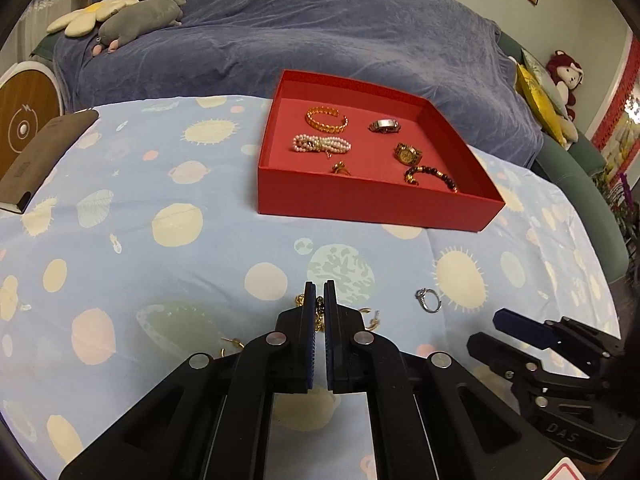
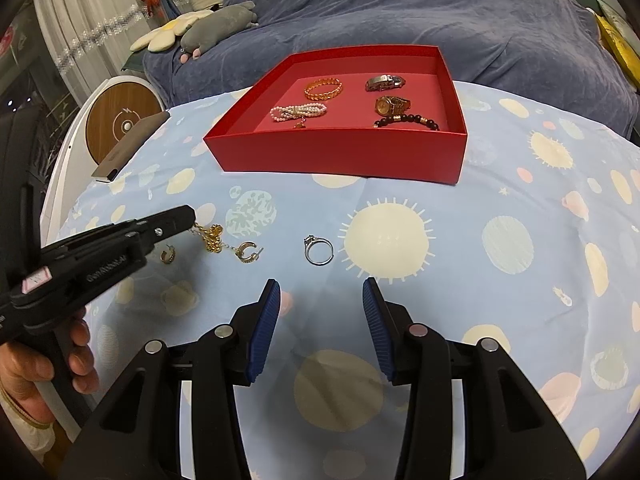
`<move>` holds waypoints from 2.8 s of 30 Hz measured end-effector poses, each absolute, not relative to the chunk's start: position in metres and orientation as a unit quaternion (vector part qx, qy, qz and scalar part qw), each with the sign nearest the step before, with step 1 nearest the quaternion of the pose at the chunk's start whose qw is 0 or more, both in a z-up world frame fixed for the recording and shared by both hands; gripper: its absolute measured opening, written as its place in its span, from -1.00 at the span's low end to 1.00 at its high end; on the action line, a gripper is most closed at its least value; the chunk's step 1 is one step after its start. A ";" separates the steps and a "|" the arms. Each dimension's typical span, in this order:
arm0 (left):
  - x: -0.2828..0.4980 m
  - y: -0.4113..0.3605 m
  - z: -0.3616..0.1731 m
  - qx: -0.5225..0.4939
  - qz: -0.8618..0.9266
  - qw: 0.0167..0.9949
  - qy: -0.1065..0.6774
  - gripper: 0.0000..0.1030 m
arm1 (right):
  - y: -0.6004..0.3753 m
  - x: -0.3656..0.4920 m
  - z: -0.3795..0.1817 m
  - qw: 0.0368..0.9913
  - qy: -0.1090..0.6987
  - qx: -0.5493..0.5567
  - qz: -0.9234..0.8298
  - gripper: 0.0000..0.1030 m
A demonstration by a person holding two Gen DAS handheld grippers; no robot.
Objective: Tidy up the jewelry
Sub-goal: 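Lift the gold chain with the left tool while the right tool approaches the silver ring, then close the right tool on the silver ring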
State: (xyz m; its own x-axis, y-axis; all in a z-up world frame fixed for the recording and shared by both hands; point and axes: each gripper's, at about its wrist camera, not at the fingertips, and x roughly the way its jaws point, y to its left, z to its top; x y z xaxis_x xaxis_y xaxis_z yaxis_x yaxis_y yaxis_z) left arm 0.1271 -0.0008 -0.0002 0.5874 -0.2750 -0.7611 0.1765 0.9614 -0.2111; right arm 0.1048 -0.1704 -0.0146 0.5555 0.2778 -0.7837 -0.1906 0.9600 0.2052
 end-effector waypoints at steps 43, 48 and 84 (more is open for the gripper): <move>0.105 0.081 0.042 -0.112 -0.109 0.904 0.397 -0.96 | -0.134 0.141 -0.042 0.891 0.435 -0.036 0.121 -0.55; 0.108 0.071 0.041 -0.106 -0.115 0.903 0.400 -0.96 | -0.135 0.141 -0.042 0.891 0.437 -0.033 0.122 -0.62; 0.142 -0.040 0.048 -0.044 -0.152 0.903 0.399 -0.96 | -0.182 0.114 0.045 0.912 0.377 0.048 0.152 -0.63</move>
State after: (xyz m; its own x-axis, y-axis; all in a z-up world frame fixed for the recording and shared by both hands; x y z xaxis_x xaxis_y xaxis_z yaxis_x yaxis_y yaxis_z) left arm 0.1423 -0.0397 0.0477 0.6349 -0.3097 -0.7079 0.2391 0.9499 -0.2012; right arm 0.1140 -0.1821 0.0451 0.6693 0.3135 -0.6736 -0.2412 0.9492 0.2021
